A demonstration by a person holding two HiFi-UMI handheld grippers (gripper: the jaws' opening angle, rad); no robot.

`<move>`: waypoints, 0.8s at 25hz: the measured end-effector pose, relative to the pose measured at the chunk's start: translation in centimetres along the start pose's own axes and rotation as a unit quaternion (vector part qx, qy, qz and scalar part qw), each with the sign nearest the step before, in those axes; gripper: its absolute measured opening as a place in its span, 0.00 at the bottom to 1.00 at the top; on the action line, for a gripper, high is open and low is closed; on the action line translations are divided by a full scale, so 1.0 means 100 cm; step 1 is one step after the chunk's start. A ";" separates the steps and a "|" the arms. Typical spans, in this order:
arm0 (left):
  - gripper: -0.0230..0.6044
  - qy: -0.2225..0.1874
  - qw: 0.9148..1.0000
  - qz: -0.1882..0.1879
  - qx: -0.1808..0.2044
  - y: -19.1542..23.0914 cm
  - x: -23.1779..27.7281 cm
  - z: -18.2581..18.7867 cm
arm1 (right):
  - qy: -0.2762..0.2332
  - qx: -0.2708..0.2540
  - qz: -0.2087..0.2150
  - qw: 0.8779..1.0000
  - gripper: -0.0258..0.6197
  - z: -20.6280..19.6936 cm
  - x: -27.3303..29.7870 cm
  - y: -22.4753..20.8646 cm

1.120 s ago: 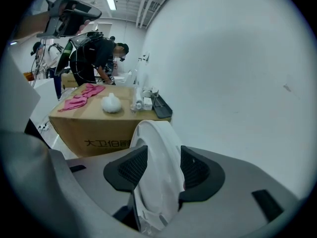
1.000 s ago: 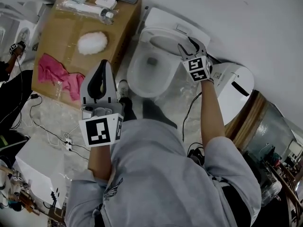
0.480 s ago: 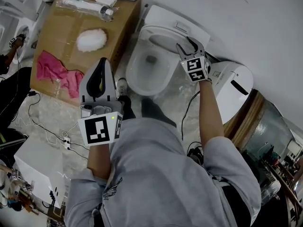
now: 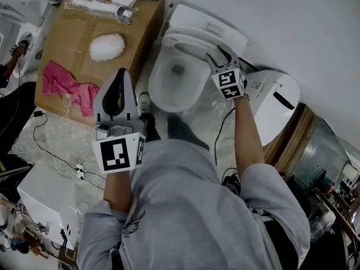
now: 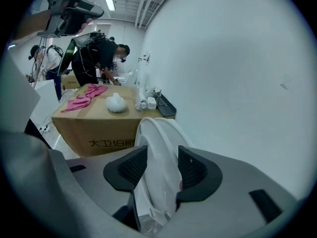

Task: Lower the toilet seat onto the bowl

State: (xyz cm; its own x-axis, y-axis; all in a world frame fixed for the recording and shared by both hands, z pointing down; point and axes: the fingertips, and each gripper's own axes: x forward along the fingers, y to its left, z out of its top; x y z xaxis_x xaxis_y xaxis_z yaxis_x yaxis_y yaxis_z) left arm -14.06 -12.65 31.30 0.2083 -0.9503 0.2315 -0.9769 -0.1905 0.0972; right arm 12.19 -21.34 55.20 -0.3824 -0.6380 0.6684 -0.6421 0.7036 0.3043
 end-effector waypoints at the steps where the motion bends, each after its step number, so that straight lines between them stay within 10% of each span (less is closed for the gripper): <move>1: 0.04 -0.001 1.000 0.000 0.000 0.000 -0.001 0.000 | 0.001 -0.002 -0.001 1.000 0.33 -0.001 -0.001 0.002; 20: 0.04 -0.004 1.000 -0.007 -0.002 0.001 -0.017 -0.004 | 0.011 -0.018 -0.023 1.000 0.17 -0.009 -0.020 0.033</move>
State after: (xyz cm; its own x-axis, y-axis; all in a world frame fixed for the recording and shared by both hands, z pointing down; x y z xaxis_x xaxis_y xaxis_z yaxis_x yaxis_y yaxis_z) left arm -14.53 -10.93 31.34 0.2224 -0.9491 0.2230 -0.9735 -0.2037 0.1037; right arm 11.36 -17.47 55.49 -0.3379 -0.6637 0.6673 -0.6340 0.6845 0.3598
